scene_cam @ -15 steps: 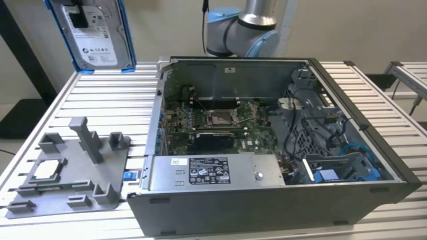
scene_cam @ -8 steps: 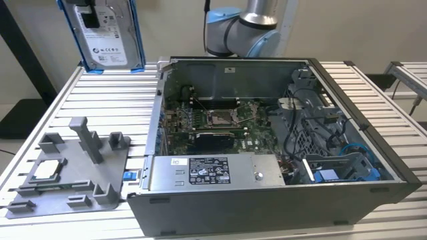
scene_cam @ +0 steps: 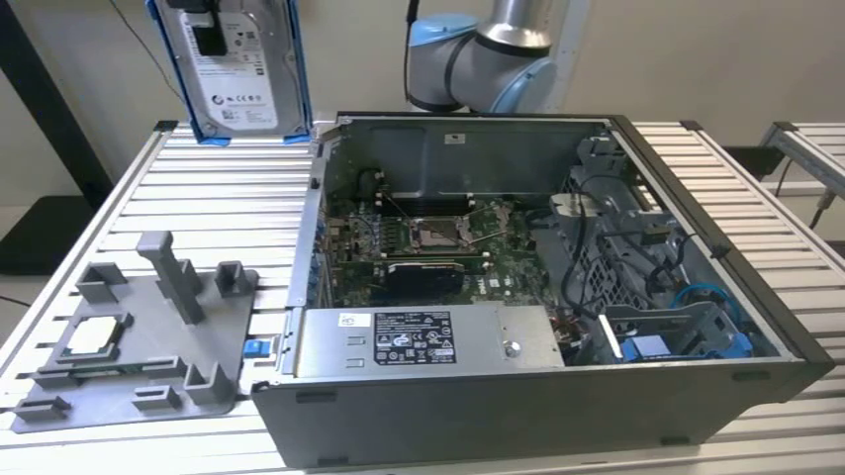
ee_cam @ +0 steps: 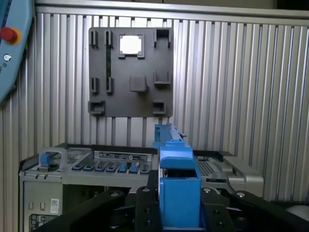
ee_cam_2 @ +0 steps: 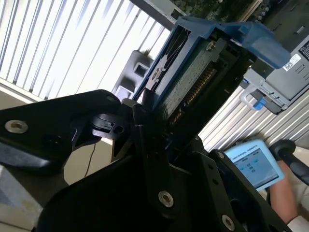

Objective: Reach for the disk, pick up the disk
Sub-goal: 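Pick up the disk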

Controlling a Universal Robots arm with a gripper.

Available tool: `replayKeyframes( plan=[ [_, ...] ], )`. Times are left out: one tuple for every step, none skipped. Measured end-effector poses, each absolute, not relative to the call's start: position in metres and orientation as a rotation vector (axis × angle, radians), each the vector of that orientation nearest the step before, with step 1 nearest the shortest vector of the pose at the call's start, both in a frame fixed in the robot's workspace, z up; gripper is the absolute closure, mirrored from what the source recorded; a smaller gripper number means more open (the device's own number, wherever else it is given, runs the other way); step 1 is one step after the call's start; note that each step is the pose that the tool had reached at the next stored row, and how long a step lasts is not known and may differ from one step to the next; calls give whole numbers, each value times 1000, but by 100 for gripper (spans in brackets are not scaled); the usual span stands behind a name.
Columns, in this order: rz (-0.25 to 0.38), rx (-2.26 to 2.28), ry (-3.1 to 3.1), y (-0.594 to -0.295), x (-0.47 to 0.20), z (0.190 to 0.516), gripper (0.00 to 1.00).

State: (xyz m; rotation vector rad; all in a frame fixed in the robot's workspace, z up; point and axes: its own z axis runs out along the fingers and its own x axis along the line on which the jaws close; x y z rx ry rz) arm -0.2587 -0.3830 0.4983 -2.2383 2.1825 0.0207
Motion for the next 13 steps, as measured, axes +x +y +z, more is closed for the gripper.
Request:
replayKeyframes(
  plan=[
    [21,-2238,2183,-383,-256,498,100],
    [21,-2238,2182,-383,-253,498,100],
    [21,-2238,2182,-383,-251,498,100],
    [21,-2238,2182,-383,-248,498,100],
    [21,-2238,2182,-383,-246,498,100],
    [21,-2238,2182,-383,-243,498,100],
    [21,-2238,2182,-383,-241,498,100],
    [21,-2238,2183,-383,-239,498,100],
    [21,-2238,2182,-383,-237,498,100],
    [21,-2238,2182,-383,-235,498,100],
    [21,-2238,2182,-383,-234,498,100],
    [21,-2238,2182,-383,-232,498,100],
    [21,-2238,2182,-383,-230,498,100]
  ],
)
